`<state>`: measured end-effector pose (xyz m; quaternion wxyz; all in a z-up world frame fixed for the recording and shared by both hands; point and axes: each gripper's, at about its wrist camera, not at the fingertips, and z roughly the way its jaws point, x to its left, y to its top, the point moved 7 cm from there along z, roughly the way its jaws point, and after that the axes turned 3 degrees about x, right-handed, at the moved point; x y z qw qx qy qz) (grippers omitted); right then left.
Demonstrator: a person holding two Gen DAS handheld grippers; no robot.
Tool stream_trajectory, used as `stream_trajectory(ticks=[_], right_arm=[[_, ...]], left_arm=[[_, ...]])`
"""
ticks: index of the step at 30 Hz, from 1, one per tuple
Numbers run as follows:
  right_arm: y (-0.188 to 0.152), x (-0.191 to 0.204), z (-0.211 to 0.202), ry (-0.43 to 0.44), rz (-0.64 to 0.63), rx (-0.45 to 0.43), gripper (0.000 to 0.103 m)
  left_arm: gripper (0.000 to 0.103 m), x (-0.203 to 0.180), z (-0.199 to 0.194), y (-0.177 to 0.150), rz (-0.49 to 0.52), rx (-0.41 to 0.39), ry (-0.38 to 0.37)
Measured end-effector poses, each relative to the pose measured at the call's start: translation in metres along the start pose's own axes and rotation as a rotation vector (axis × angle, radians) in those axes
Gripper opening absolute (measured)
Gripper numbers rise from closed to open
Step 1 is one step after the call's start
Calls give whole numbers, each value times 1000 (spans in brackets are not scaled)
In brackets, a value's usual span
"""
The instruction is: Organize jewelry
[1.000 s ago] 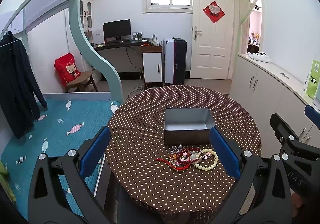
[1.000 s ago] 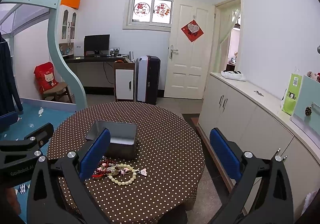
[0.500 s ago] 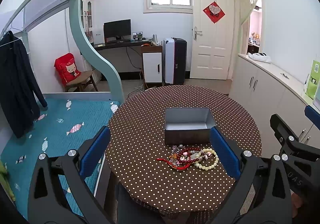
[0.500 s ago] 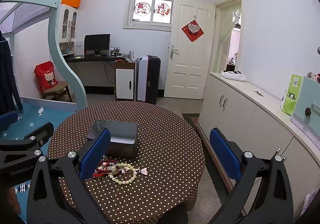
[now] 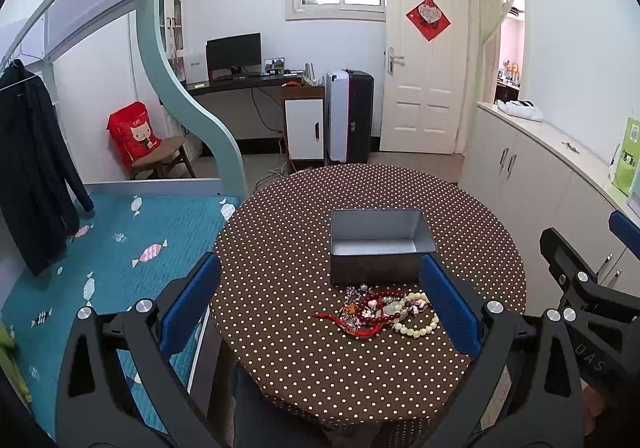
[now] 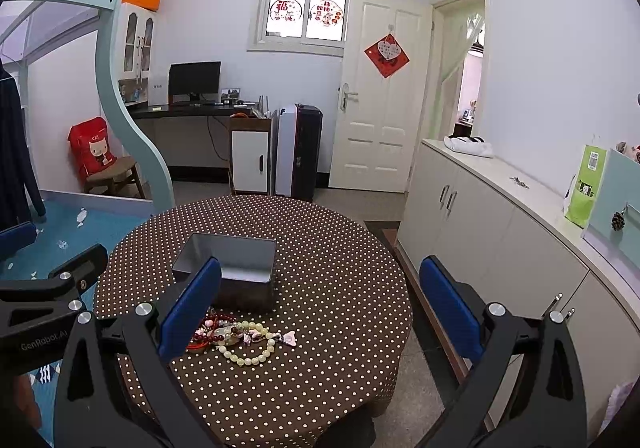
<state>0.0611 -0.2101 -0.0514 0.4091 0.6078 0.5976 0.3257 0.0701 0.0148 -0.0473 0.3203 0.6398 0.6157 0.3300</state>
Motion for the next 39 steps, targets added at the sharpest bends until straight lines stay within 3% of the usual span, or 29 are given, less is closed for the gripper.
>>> stream_trajectory(ticks=[9,25,39], right_arm=[[-7,3,11,0,-5,42,96],[-5,0,9,6,2,41,96],[-25,1,41,20,-7,154,96]], left_arm=[[98,1,19,-3,-2,44,-3],[98,-5,21,-5,6,38,-3],[98,-7,59,-22,29,146,-7]])
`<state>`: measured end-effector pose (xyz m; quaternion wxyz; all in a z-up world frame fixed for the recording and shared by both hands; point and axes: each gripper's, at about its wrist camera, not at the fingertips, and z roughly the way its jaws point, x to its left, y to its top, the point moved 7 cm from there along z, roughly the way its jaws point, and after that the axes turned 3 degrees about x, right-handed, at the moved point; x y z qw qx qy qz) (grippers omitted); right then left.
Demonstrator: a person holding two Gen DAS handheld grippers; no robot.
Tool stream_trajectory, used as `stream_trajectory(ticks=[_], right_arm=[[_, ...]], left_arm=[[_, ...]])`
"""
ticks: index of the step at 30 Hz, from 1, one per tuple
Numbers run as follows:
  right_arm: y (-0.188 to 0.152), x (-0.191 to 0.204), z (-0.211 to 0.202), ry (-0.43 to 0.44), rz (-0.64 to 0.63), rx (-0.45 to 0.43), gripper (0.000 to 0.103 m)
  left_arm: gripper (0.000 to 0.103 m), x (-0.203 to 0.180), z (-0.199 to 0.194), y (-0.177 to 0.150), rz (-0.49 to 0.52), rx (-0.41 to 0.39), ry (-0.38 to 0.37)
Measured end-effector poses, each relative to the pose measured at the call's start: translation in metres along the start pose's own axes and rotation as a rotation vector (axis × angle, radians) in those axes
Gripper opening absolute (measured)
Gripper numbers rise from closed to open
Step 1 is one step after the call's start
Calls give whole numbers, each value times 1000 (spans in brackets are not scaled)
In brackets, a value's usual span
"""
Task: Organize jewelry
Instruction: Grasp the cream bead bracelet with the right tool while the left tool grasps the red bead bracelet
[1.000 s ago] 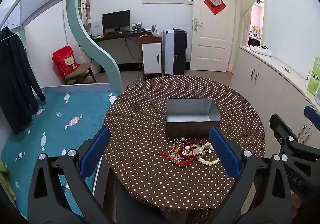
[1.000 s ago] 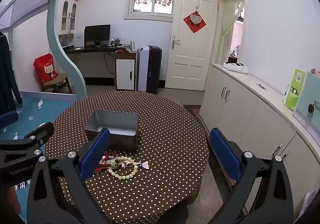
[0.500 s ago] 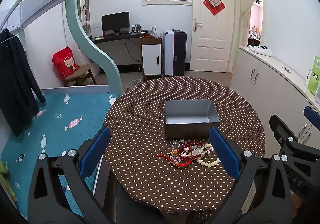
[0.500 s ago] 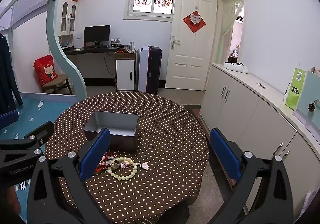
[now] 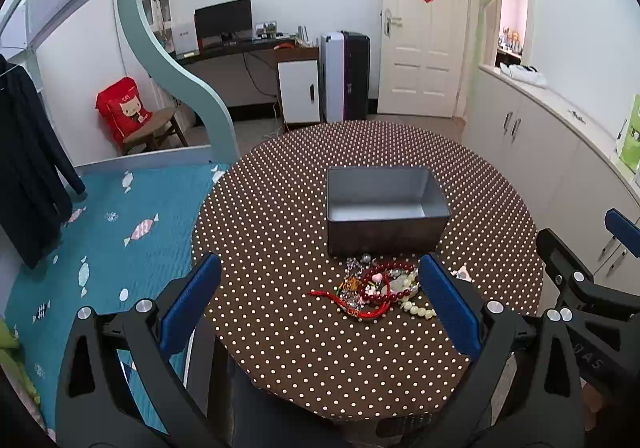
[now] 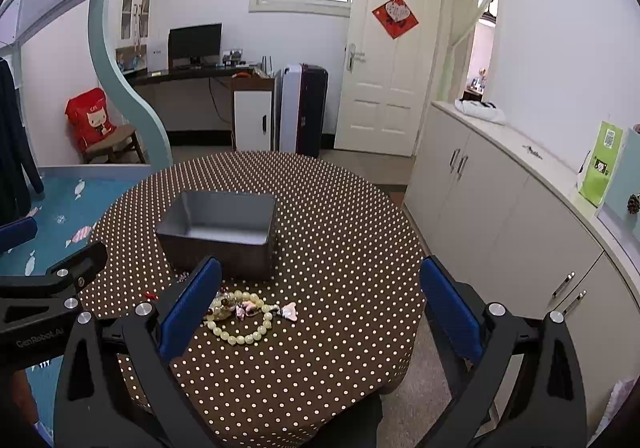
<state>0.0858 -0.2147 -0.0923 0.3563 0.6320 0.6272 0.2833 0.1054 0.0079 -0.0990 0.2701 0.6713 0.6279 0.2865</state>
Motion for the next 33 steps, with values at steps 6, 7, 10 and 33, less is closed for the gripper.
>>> stream_trajectory(ticks=[6,7,10,33], right_arm=[[-11,3,21,9,-11,78,96],[-15,4,27,18,-16,100,96],[-22,7,38,40,-26,138,96],[-71,28,110,246,-40,364,53]], left_arm=[[98,0,24,-5,7,58,-1],[98,0,29,-7,9,66,1],[98,1,44,-14,12,103,-6],[97,12,130,-45,-27,293,-145]])
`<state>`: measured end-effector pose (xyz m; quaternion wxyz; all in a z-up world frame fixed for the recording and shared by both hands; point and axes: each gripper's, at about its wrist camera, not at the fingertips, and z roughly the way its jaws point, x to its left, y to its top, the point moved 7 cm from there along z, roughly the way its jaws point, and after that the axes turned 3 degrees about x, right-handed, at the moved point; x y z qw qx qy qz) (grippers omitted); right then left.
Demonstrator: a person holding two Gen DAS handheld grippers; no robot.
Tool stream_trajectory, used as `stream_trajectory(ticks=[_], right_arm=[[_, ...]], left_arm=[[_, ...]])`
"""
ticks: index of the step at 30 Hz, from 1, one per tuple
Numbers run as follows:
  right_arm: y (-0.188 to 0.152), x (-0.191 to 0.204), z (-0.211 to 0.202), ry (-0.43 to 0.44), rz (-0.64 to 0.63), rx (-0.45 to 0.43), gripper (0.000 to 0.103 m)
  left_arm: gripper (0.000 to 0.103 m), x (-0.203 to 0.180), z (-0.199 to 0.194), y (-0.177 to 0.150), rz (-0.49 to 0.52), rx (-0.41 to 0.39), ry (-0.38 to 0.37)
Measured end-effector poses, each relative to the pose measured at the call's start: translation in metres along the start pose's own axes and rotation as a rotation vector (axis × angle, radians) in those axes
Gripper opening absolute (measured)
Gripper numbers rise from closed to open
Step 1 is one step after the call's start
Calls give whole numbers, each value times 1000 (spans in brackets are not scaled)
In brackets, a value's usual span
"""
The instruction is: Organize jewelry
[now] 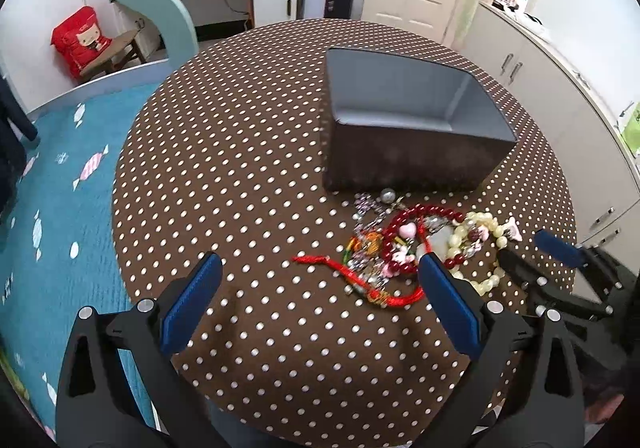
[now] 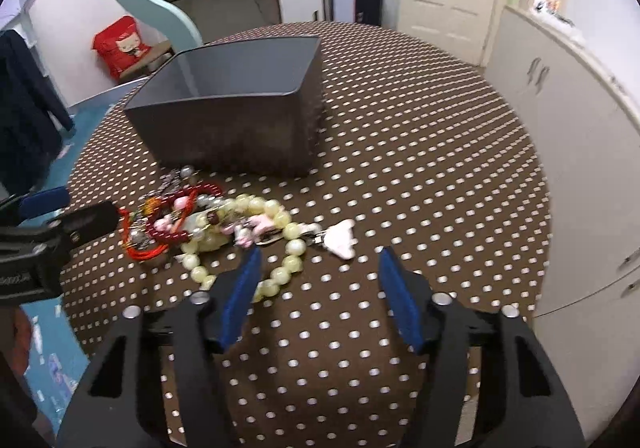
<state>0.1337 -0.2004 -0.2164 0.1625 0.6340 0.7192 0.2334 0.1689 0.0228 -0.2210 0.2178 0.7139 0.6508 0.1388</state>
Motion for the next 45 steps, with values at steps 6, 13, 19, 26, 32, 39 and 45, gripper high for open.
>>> stream_trajectory(ticks=[6,13,19,26,32,39,45], right_arm=[[3,6,10,-12,-55,-3,27],[2,6,10,14,-95,-27,8],[17,-9,-19,117,-29,-100,8],[42,-15,-63,167,-8,-215,8],[43,-26,-70,147,11,-237,8],[44,-34,-53,152,68,-183,8],[44,-35,-47,154,73,-162,8]], left_arm=[[98,-16,4,8,-13,-9,-206],[97,-29,17,17,64,1,-155],[60,-42,32,27,135,17,-125],[37,-52,45,28,197,37,-118],[29,-61,54,24,264,52,-108],[18,-67,63,16,318,65,-58],[11,-64,62,21,276,60,-158]])
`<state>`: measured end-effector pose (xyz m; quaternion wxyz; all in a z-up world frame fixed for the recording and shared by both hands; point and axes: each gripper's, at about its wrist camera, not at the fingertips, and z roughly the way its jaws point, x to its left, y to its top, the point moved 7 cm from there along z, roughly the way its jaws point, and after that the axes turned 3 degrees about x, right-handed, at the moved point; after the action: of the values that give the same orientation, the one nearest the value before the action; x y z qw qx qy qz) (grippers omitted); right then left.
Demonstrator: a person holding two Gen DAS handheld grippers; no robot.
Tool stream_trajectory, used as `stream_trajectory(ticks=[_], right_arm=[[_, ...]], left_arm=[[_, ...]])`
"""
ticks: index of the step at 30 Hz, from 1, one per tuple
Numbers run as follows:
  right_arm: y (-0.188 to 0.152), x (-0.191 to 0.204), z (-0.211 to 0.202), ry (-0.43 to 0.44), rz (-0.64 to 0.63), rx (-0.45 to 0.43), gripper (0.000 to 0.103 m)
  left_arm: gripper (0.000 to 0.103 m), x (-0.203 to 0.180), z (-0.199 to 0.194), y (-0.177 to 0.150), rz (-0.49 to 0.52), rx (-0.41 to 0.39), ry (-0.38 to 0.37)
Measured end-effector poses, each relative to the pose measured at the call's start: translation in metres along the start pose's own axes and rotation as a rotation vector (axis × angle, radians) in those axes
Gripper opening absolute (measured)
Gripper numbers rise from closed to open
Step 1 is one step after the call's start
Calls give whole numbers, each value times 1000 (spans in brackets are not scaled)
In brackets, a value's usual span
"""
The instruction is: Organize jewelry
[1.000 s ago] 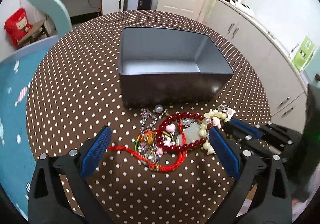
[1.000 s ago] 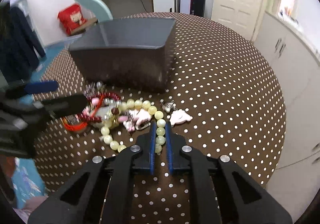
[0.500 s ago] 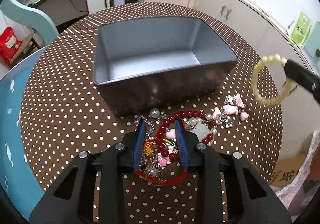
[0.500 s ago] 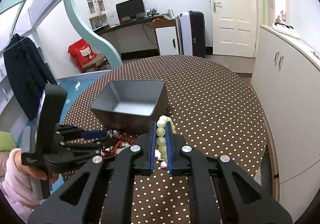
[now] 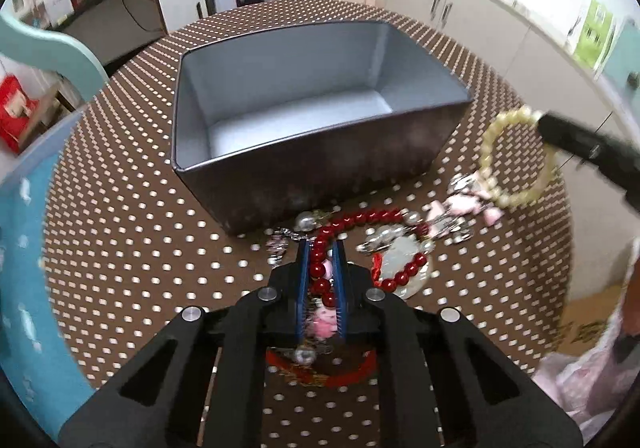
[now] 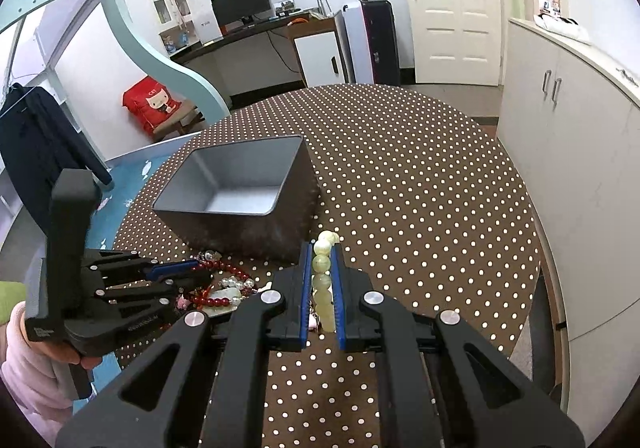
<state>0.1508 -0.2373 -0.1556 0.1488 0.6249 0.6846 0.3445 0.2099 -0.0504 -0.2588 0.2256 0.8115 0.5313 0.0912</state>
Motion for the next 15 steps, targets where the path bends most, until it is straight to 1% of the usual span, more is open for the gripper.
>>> stream_trajectory(ticks=[2,6,10,14,15], right_arm=[[0,1,1,5,2,-1,8],[1,0,2,0,3,-3,8],[-1,-1,3,1,5,-4,8],[-1,0,2,2,2,-5,8],[-1,0,1,2,1,-6,8]], left_arm=[[11,1,-1,1,-2,-19,-25],[11,4,-2,1,-66,-50,-93],[11,10,-11,6,-105,-92,-117],[11,14,-20,15,-123,-133,-143],[11,10,-26,11,-131,-142,-155]])
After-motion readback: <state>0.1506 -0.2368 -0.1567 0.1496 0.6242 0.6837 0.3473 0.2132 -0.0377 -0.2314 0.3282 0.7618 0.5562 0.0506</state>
